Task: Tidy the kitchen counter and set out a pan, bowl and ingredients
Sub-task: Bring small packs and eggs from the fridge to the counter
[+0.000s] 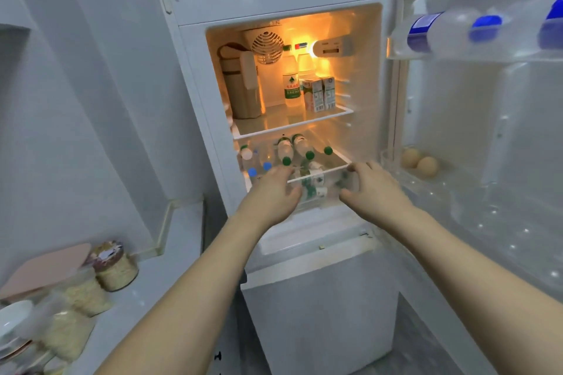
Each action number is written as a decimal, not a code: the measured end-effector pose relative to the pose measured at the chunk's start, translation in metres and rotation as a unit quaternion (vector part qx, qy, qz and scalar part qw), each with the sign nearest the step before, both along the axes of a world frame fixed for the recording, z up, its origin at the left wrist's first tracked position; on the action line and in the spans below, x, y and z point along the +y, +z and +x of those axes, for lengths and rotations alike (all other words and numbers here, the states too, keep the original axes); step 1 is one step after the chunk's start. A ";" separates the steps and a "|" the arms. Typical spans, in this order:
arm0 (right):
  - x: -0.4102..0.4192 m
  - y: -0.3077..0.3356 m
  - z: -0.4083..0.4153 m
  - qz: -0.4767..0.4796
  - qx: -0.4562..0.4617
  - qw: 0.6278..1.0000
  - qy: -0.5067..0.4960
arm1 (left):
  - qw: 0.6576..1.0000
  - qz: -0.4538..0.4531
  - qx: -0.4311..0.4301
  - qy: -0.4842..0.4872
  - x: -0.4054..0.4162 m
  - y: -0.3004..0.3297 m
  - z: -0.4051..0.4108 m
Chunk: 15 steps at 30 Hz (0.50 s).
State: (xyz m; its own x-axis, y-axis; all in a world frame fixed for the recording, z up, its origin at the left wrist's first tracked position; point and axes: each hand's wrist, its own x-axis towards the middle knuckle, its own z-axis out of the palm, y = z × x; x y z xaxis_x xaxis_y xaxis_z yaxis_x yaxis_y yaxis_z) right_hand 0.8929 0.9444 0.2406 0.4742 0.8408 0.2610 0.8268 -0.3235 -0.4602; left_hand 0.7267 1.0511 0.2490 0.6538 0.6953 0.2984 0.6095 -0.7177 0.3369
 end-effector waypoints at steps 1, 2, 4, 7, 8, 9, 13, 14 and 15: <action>0.003 0.002 0.010 0.003 -0.001 1.000 -0.011 | 1.000 -0.005 -0.001 -0.012 0.004 -0.001 0.012; 0.005 0.004 0.021 0.005 -0.002 1.000 -0.023 | 1.000 -0.005 -0.003 -0.024 0.009 -0.002 0.025; 0.011 0.008 0.048 0.014 -0.011 0.998 -0.053 | 0.999 -0.009 -0.010 -0.047 0.019 -0.002 0.056; 0.015 0.016 0.085 0.026 -0.012 0.995 -0.098 | 0.996 -0.029 -0.021 -0.081 0.030 0.003 0.099; 0.015 0.019 0.095 0.032 -0.005 0.993 -0.110 | 0.995 -0.032 -0.019 -0.091 0.033 0.005 0.111; 0.015 0.020 0.105 0.038 0.002 0.992 -0.123 | 0.994 -0.034 -0.012 -0.101 0.038 0.007 0.122; 0.014 0.022 0.139 0.002 0.008 0.987 -0.163 | 0.988 -0.060 -0.019 -0.138 0.056 0.018 0.175; 0.014 0.021 0.146 -0.015 0.007 0.984 -0.176 | 0.987 -0.058 -0.022 -0.149 0.060 0.018 0.190; 0.014 0.020 0.147 -0.031 0.006 0.983 -0.180 | 0.986 -0.057 -0.024 -0.158 0.063 0.018 0.201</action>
State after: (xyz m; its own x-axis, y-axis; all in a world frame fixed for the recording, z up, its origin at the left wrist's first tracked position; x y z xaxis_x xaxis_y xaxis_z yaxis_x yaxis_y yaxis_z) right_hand 1.0400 0.9586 0.2603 0.7470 0.6318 0.2071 0.6480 -0.6222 -0.4393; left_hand 0.9276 1.1136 0.2674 0.8297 0.4906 0.2662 0.3436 -0.8248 0.4491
